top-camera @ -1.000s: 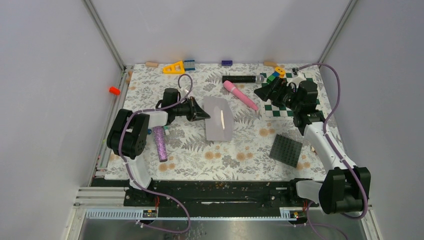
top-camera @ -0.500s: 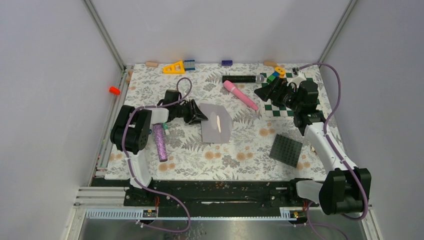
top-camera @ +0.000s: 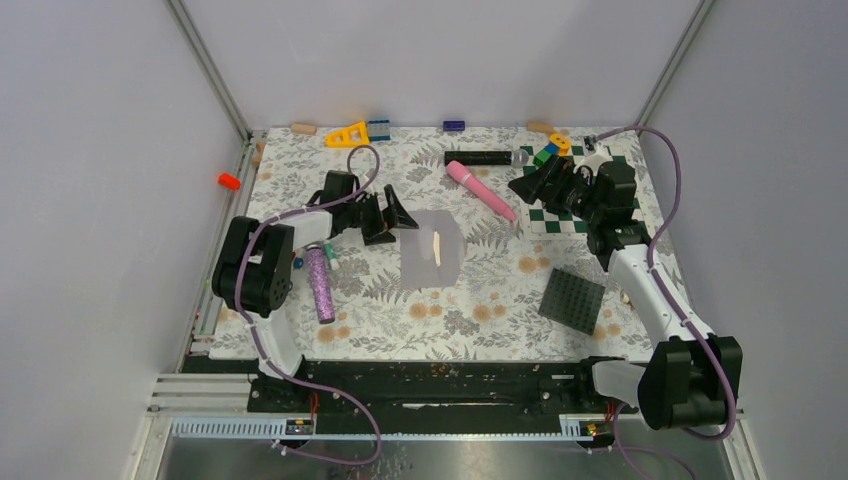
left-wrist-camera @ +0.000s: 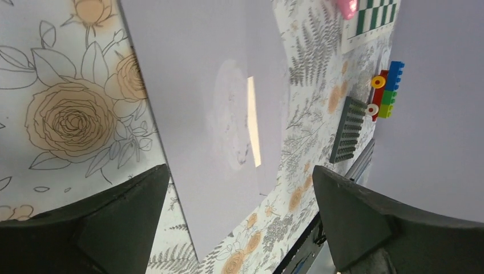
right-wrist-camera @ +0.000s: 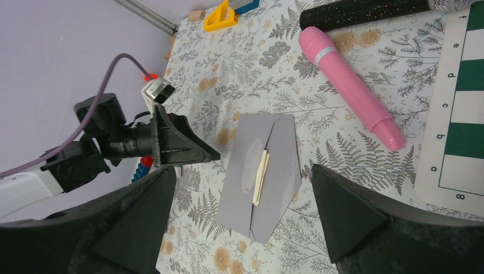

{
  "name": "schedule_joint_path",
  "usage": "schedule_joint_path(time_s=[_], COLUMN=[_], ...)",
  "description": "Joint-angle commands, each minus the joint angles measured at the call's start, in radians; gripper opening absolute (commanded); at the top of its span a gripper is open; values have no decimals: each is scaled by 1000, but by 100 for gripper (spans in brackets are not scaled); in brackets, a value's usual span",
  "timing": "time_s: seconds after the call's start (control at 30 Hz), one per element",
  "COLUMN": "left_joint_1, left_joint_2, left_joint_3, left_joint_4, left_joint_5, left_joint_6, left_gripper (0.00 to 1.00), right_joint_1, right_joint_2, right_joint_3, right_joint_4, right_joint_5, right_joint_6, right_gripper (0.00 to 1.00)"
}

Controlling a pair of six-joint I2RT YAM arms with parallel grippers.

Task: Place the letter into the envelope and seal it
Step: Place the envelope at the center of the board.

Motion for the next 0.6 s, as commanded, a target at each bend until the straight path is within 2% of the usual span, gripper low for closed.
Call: schedule_joint_path(time_s=[0.0,0.2,0.37,0.47,0.57], left_joint_1=[13,43,98,180,304], left_joint_2=[-148,-323,-470,-547,-633], left_joint_3=[40,108,218,237,190], left_joint_4=[-26,-100,-268,-341,-369], left_joint_5=[-31,-28,-64,-64,-4], left_joint_6=[56,168,376,435,455], left_gripper=[99,99,99,99,99], right_joint_1=[-5,26,158,255,347], right_joint_2=[-12,1,47,133,248], right_joint_3=[46,96,212,347,500], right_joint_4=[-17,-71,-215,-345,-453], right_joint_5=[-16,-17,34,61,83], right_joint_6=[-24,-45,-167,-241,-296], right_gripper=[95,94,94,94,94])
